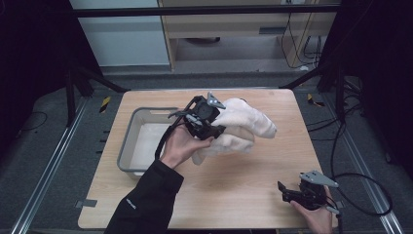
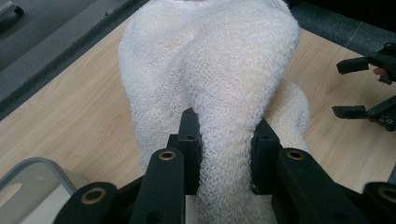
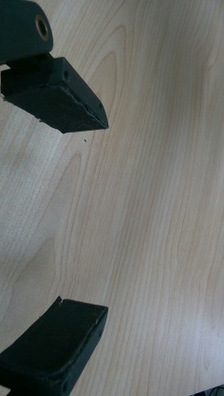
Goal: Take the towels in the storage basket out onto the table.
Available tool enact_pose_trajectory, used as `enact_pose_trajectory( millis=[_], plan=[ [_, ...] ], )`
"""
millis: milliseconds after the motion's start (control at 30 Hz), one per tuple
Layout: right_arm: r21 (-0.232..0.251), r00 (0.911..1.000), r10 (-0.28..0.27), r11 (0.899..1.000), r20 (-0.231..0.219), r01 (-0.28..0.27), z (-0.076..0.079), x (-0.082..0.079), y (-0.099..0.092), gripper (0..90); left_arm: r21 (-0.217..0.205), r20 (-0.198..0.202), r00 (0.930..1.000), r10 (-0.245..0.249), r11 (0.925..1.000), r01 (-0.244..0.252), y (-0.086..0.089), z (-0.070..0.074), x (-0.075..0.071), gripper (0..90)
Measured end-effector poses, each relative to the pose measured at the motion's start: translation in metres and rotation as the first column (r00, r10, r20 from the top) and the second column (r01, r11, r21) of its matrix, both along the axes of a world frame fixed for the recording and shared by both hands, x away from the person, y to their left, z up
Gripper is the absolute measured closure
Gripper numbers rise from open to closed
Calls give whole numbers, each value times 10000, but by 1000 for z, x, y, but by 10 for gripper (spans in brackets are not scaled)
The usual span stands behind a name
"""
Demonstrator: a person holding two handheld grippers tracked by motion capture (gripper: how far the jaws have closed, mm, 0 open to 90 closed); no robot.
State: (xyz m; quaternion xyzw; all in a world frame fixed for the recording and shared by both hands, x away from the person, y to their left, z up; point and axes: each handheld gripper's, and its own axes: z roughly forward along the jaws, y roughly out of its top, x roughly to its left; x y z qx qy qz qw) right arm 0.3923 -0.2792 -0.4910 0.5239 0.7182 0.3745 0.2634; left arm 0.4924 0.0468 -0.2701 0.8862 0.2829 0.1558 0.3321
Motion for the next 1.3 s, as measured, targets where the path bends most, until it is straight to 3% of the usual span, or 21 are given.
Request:
enact_pose_trajectory(
  millis=[767,1000,1300],
  plan=[
    [-163,10000,80,9998,16,-80,-1,0,0,93,207,-846,9958,-337,9992,356,-33,-76,20,712],
    [-155,10000,98,9998,8,-98,-1,0,0,92,334,-935,9941,-553,9977,587,-35,-98,22,707],
    [-142,10000,98,9999,-8,-98,-2,0,1,92,375,-1143,9924,-462,9980,508,-32,-118,22,698]
  ],
)
